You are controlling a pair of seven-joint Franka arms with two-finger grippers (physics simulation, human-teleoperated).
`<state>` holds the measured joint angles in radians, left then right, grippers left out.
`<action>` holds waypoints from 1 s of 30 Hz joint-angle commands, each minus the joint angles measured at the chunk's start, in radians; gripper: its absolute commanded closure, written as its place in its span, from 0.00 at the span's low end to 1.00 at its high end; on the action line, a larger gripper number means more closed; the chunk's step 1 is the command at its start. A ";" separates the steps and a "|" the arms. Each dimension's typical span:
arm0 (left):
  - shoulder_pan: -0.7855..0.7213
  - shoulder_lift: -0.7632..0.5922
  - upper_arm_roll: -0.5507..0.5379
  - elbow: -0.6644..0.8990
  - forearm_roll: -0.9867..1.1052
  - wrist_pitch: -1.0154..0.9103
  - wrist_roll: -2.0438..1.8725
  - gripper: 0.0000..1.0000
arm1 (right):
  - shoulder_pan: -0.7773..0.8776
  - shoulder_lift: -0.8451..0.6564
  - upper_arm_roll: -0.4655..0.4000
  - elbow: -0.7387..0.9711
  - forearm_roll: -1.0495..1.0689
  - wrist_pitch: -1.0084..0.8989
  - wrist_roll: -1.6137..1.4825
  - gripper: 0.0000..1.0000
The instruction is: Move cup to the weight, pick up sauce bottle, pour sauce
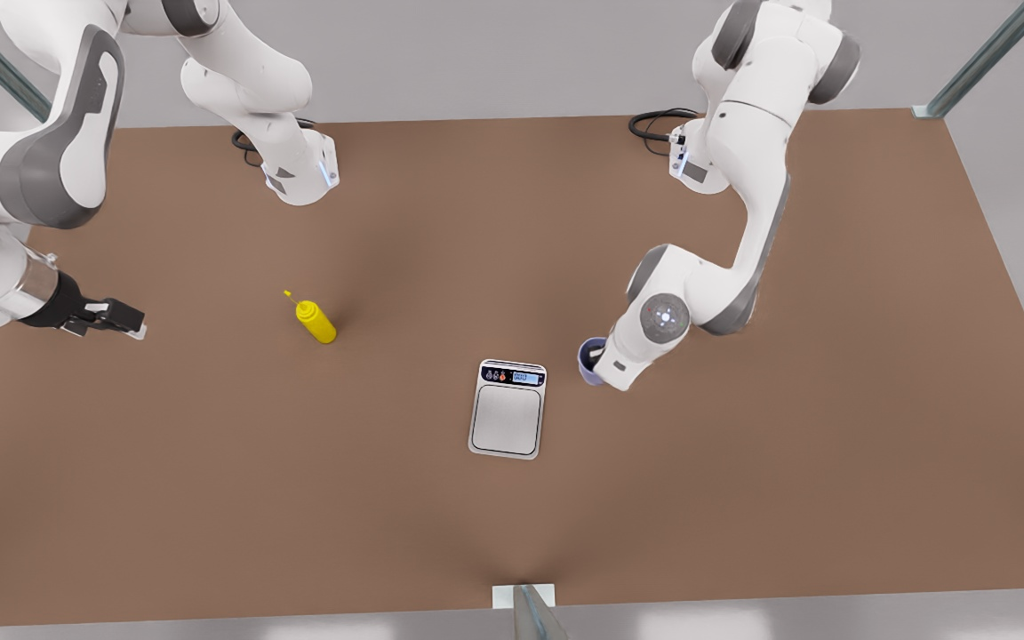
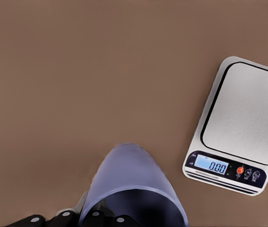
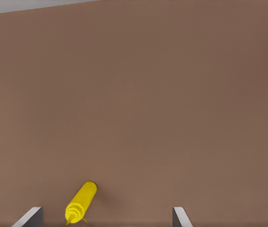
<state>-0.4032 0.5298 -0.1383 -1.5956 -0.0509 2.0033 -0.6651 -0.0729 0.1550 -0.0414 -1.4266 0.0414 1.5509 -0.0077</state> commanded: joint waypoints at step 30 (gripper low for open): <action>-0.157 0.411 0.052 0.519 -0.216 0.088 -0.312 0.75 | -0.005 -0.058 -0.002 -0.092 0.000 0.041 -0.057 0.00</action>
<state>-0.5586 0.9403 -0.0858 -1.0767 -0.2041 2.0898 -0.9794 -0.0800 0.0967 -0.0430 -1.5187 0.0402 1.5923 -0.0644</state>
